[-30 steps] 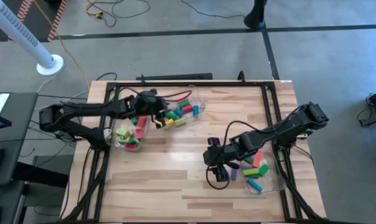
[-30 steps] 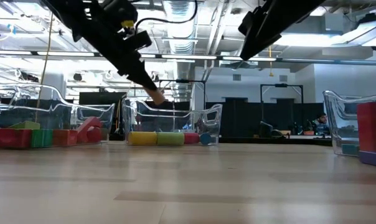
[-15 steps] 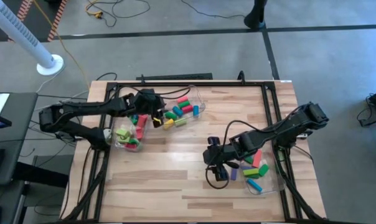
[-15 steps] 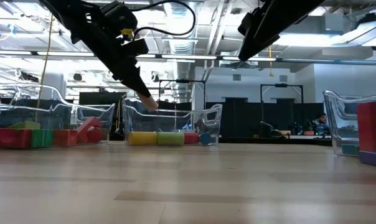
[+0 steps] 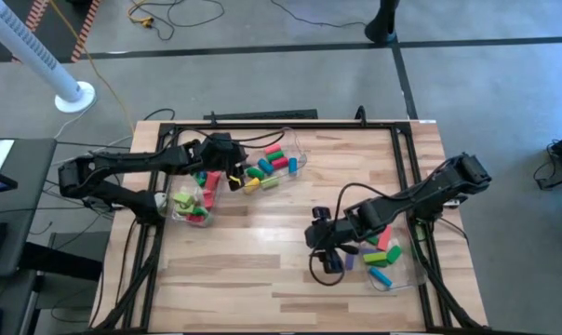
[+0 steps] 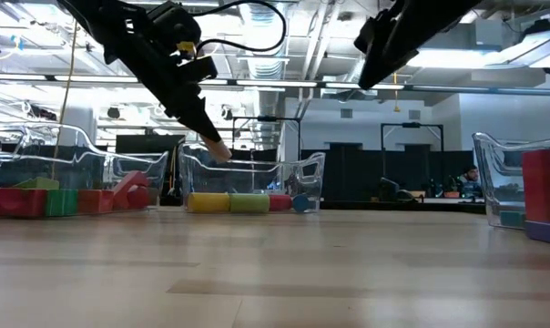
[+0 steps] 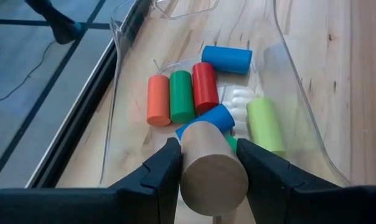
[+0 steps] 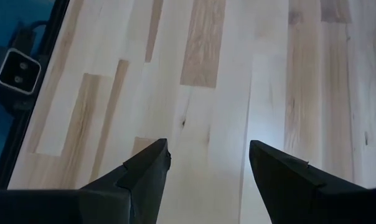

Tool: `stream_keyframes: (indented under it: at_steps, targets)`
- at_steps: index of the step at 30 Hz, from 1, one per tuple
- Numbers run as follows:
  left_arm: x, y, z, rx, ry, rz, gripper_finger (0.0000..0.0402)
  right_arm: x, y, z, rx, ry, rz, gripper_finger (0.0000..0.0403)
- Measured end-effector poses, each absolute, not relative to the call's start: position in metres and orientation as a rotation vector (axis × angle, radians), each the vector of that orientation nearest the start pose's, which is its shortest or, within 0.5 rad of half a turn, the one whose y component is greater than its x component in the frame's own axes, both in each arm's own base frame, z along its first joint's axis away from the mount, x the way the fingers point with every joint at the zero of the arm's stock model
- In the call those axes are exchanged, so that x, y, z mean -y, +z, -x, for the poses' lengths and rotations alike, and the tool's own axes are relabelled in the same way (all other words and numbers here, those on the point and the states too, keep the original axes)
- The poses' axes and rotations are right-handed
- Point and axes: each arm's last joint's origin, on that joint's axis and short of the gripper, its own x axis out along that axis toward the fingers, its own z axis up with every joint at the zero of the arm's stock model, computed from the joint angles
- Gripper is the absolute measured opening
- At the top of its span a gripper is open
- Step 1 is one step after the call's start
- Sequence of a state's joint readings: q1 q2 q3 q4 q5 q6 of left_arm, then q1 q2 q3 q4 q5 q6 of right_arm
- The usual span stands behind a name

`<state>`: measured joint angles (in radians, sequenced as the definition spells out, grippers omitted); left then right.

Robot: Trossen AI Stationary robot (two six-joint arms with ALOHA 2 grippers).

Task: Sort blocks by size
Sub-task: Put the brown cylindrical block into the top transparent bin, then put the purple rectangular block into the right transparent bin

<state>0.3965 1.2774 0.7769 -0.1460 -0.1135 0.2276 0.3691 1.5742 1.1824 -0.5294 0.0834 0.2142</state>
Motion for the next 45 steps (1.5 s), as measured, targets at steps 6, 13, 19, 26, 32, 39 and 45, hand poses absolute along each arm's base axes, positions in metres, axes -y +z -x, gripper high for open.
stream_keyframes:
  at_steps: [6,13,19,26,32,39,45]
  targets:
    - [-0.105,0.234,-0.243,-0.693,0.418,-0.125,0.0161,-0.116,0.249,-0.302,-0.992,0.139,-0.012,0.0255]
    - [-0.106,0.236,-0.244,-0.669,0.423,-0.129,0.0191,-0.123,0.243,-0.287,-1.118,0.101,-0.035,0.0255]
    - [-0.106,0.239,-0.247,-0.624,0.427,-0.135,0.0201,-0.131,0.238,-0.276,-1.210,0.043,-0.084,0.0255]
    - [-0.096,0.243,-0.253,-0.575,0.391,-0.161,0.0202,-0.141,0.207,-0.274,-1.411,-0.006,-0.085,0.0255]
    - [-0.085,0.245,-0.259,-0.549,0.348,-0.189,0.0202,-0.140,0.177,-0.275,-1.606,-0.036,-0.069,0.0255]
    - [-0.078,0.245,-0.261,-0.548,0.319,-0.206,0.0202,-0.138,0.164,-0.273,-1.705,-0.059,-0.049,0.0255]
    - [-0.073,0.245,-0.262,-0.545,0.300,-0.211,0.0202,-0.135,0.164,-0.271,-1.732,-0.078,-0.050,0.0255]
